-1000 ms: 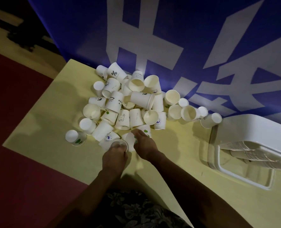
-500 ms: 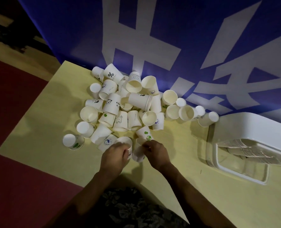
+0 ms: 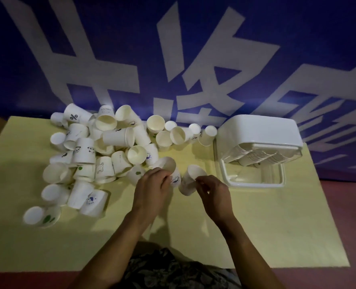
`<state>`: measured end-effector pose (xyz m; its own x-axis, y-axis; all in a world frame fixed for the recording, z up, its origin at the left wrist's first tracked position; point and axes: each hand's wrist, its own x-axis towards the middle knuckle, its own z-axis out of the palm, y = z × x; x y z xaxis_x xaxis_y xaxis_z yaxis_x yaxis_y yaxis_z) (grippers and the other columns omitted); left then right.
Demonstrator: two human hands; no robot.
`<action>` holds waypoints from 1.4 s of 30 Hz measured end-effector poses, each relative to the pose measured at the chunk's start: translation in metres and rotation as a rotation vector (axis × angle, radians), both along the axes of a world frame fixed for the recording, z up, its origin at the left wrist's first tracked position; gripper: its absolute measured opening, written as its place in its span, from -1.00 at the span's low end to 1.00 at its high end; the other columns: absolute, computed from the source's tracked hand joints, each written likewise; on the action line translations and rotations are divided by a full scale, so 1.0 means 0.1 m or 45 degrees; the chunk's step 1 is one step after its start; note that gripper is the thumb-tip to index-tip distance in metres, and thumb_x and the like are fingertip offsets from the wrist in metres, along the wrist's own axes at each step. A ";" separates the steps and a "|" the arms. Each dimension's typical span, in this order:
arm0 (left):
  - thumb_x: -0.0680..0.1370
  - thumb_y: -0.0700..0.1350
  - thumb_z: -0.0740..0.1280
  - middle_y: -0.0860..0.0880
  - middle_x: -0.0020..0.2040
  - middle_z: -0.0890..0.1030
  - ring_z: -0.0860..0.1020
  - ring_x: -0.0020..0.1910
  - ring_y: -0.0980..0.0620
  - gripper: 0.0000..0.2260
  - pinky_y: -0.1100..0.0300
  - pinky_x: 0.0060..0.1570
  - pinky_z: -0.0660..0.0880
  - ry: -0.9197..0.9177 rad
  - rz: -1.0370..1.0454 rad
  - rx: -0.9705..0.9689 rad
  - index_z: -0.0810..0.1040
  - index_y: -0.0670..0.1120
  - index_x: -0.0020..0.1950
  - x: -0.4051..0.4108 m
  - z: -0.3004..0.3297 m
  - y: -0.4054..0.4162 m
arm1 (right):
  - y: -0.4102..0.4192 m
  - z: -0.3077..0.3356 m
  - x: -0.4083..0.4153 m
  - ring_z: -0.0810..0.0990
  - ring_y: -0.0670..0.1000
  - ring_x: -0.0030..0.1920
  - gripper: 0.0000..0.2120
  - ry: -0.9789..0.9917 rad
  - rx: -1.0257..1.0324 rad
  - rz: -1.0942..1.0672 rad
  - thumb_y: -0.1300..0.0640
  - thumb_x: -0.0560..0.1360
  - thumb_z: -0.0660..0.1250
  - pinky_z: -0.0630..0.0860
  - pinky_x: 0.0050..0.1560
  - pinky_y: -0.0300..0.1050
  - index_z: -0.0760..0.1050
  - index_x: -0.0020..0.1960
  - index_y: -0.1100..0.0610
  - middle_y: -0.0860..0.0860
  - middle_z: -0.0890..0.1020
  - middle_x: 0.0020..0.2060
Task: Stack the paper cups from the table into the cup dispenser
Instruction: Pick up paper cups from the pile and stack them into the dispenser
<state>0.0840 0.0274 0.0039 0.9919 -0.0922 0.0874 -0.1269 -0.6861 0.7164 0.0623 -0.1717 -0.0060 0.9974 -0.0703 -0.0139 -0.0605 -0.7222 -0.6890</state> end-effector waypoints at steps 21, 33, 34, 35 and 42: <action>0.53 -0.08 0.23 -0.05 -0.19 0.63 0.56 -0.16 -0.04 -0.79 0.04 -0.13 0.51 0.051 -0.075 0.015 0.61 -0.14 -0.16 -0.04 0.09 -2.68 | -2.83 -0.25 -0.10 0.61 0.05 -0.19 -0.92 -0.120 -0.138 -0.225 0.22 0.50 0.40 0.49 -0.27 -0.13 0.65 -0.08 0.07 -0.03 0.66 -0.12; 0.52 -0.15 0.21 -0.08 -0.17 0.62 0.54 -0.17 -0.07 -0.80 0.05 -0.17 0.47 0.329 -0.265 0.302 0.64 -0.11 -0.11 0.29 -0.26 -3.37 | -3.37 -0.73 0.27 0.59 0.17 -0.21 -0.91 0.133 -0.482 -0.007 0.21 0.44 0.39 0.48 -0.31 -0.08 0.66 -0.19 0.08 0.01 0.67 -0.21; 0.53 -0.16 0.22 -0.08 -0.16 0.62 0.54 -0.17 -0.08 -0.81 0.05 -0.15 0.47 0.349 -0.282 0.319 0.65 -0.10 -0.09 0.32 -0.30 -3.41 | -3.38 -0.77 0.29 0.59 0.16 -0.23 -0.91 0.140 -0.525 0.020 0.21 0.42 0.41 0.42 -0.32 -0.11 0.66 -0.22 0.06 0.00 0.66 -0.24; 0.53 -0.16 0.22 -0.08 -0.16 0.61 0.54 -0.17 -0.09 -0.80 0.04 -0.14 0.48 0.373 -0.298 0.334 0.65 -0.09 -0.09 0.35 -0.35 -3.44 | -3.39 -0.79 0.30 0.58 0.14 -0.23 -0.90 0.144 -0.553 0.038 0.21 0.40 0.42 0.36 -0.32 -0.12 0.66 -0.24 0.04 -0.02 0.65 -0.27; 0.51 -0.17 0.22 -0.09 -0.19 0.61 0.55 -0.18 -0.09 -0.81 0.04 -0.14 0.52 0.544 -0.296 0.402 0.63 -0.10 -0.15 0.45 -0.66 -3.62 | -3.45 -0.90 0.42 0.56 0.13 -0.21 -0.91 0.194 -0.593 0.093 0.23 0.31 0.43 0.24 -0.28 -0.14 0.61 -0.32 0.06 -0.04 0.62 -0.37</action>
